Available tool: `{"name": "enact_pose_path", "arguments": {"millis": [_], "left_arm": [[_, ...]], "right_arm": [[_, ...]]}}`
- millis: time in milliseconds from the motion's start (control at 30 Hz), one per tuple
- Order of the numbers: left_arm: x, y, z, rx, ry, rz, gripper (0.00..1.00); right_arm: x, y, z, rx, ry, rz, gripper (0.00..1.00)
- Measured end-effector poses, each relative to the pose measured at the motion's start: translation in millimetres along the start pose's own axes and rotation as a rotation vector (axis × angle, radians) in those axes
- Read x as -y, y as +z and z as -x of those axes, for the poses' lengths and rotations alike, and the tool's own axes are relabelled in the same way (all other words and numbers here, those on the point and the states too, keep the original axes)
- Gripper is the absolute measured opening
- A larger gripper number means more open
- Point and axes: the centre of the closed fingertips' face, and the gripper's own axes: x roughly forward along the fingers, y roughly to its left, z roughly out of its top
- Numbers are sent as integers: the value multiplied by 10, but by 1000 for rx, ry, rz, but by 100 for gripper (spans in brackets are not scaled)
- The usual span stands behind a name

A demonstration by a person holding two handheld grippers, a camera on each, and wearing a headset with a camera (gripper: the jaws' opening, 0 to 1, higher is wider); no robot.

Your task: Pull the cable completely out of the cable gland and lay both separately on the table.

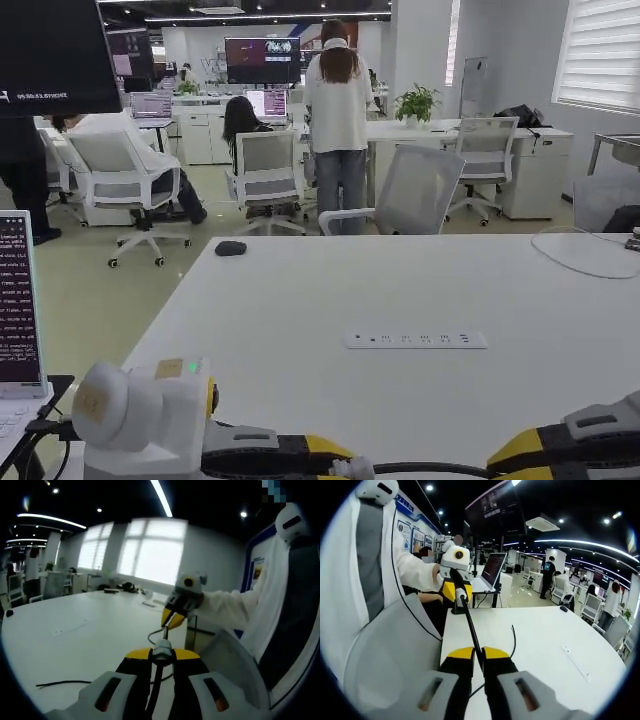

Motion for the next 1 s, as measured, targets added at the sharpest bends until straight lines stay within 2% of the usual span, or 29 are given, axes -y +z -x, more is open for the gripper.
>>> {"name": "enact_pose_path", "arguments": {"millis": [200,533,633,667,733,800,900,1000], "left_arm": [[19,41,2,4,-6,-13,17],[116,110,-37,3,-32,-26,17],[125,103,-71,-4,-38,-29,16],[116,97,-88,-8,-38,-31,16],[110,97,-112,-11,-42,-29,16],[105,95,-137,-15,-48,-26,16],[119,104,-173,-22,-57,-27,17],[157,112,-206,-25,-68,-33,17]], "right_arm": [[14,-4,-18,-8,0,2,4],[-7,16,9,-40,-4,8,5],[22,47,12,-30,-15,8,9],[27,86,2,-30,-22,14,14],[7,191,-45,-26,-27,53,23],[-46,284,-109,-15,-6,86,32],[-127,396,-269,-14,35,135,33],[-179,420,-403,-27,61,166,34]]}}
